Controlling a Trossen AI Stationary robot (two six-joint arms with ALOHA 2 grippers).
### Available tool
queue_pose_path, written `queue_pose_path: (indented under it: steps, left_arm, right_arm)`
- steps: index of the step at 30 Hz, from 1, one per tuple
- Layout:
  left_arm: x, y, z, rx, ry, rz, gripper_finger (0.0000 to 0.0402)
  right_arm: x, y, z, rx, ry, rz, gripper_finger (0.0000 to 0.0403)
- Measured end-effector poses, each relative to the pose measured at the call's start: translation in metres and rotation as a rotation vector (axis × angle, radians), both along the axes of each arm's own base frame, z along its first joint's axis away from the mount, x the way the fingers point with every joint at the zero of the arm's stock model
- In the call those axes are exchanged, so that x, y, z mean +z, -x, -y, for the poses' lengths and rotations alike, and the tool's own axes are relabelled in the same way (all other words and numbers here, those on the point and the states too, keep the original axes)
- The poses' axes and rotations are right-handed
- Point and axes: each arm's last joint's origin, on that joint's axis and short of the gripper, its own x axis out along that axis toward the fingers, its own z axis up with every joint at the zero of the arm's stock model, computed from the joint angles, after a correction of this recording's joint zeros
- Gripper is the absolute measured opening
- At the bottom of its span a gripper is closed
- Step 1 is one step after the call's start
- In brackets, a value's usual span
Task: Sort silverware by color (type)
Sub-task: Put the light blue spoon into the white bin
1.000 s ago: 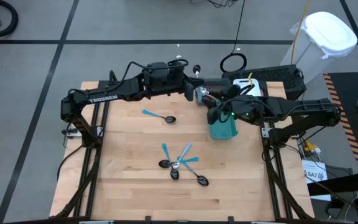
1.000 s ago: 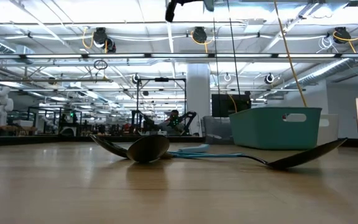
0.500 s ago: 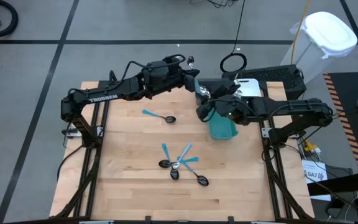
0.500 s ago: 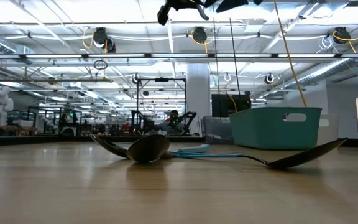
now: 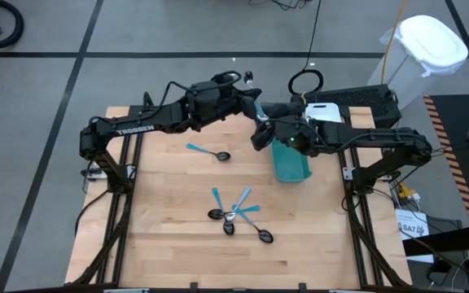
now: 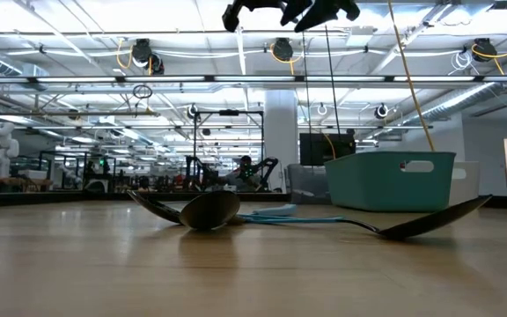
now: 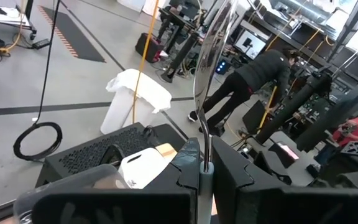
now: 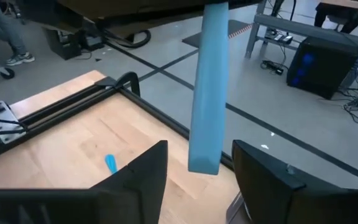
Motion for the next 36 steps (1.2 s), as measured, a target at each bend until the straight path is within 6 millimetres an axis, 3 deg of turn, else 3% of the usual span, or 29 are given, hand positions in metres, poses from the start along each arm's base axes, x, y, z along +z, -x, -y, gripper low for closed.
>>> queue_pose_path:
  steps: [16, 19, 27, 31, 36]
  left_arm:
    - [-0.0028, 0.0003, -0.0002, 0.011, 0.023, -0.017, 0.0023]
    - [-0.0027, 0.0003, -0.0003, 0.011, 0.023, -0.016, 0.0024]
    - [-0.0034, 0.0004, -0.0003, 0.011, 0.028, -0.022, 0.0025]
    - [-0.0044, 0.0002, 0.0003, -0.002, 0.030, -0.032, 0.0025]
    - [-0.0059, -0.0002, 0.0023, -0.023, 0.035, -0.047, 0.0025]
  right_arm:
    - [0.0004, 0.0003, 0.0041, 0.006, 0.036, -0.035, 0.0058]
    - [0.0005, 0.0005, 0.0043, 0.001, 0.046, -0.041, 0.0065]
    - [0.0005, 0.0015, 0.0067, -0.031, 0.076, -0.060, 0.0174]
    - [0.0004, 0.0009, 0.0062, 0.000, 0.079, -0.074, 0.0167]
    - [0.0000, 0.0002, 0.0058, 0.039, 0.057, -0.071, 0.0113]
